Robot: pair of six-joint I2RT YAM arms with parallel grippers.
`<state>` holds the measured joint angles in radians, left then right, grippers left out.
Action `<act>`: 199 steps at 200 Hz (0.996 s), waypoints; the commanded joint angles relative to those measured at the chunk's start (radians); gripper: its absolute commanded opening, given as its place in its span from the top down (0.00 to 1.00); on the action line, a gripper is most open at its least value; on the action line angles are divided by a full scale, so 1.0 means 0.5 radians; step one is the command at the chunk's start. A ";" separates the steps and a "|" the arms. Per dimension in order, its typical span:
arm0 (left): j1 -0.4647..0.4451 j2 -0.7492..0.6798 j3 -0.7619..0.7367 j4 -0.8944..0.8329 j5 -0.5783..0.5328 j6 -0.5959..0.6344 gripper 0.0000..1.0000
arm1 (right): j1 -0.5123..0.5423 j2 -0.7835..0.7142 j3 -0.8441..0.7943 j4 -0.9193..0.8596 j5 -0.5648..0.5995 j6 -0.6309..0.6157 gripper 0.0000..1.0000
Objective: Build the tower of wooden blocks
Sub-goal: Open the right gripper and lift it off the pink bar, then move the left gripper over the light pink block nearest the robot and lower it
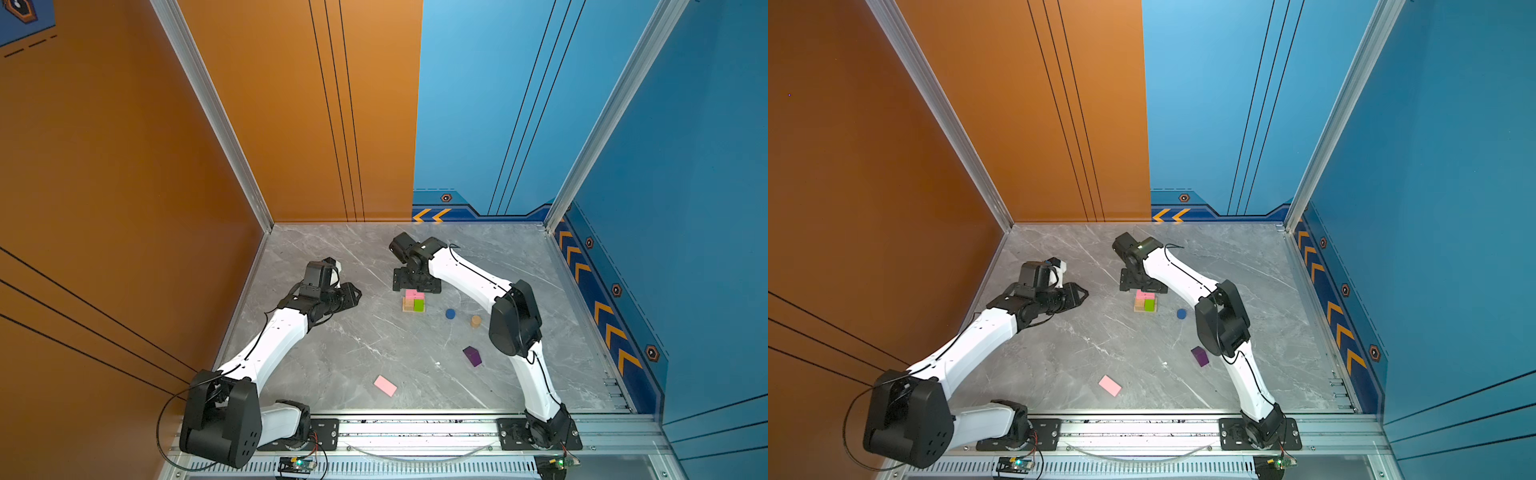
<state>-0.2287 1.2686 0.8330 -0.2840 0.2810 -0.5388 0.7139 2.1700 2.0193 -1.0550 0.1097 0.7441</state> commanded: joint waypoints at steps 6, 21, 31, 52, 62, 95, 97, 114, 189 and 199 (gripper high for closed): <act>-0.069 -0.061 0.063 -0.104 -0.038 0.024 0.59 | 0.005 -0.265 -0.143 0.100 0.021 -0.067 0.00; -0.129 -0.074 0.079 -0.145 -0.084 0.035 0.58 | 0.001 -0.392 -0.274 0.192 0.004 -0.110 0.00; -0.176 -0.083 0.093 -0.180 -0.119 0.051 0.57 | -0.009 -0.470 -0.371 0.265 -0.015 -0.133 0.00; -0.305 -0.092 0.129 -0.301 -0.212 0.117 0.54 | -0.060 -0.639 -0.634 0.443 -0.101 -0.161 0.00; -0.378 -0.095 0.149 -0.378 -0.272 0.155 0.52 | -0.094 -0.704 -0.738 0.522 -0.150 -0.170 0.00; -0.632 -0.111 0.163 -0.600 -0.353 0.250 0.45 | -0.139 -0.886 -1.052 0.727 -0.273 -0.262 0.02; -0.646 -0.111 0.163 -0.613 -0.355 0.254 0.44 | -0.141 -0.896 -1.066 0.736 -0.278 -0.268 0.02; -0.798 -0.108 0.155 -0.717 -0.384 0.269 0.40 | -0.164 -0.982 -1.210 0.835 -0.316 -0.311 0.02; -1.366 0.038 0.142 -1.005 -0.683 -0.002 0.35 | -0.333 -1.376 -1.778 1.256 -0.469 -0.344 0.03; -1.412 0.056 0.140 -1.029 -0.719 -0.049 0.35 | -0.353 -1.430 -1.848 1.319 -0.492 -0.338 0.02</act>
<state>-0.8875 1.2697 0.8944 -0.7132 0.0036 -0.4961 0.5602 1.5211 1.1687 -0.5079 -0.0963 0.5861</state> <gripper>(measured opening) 0.651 0.975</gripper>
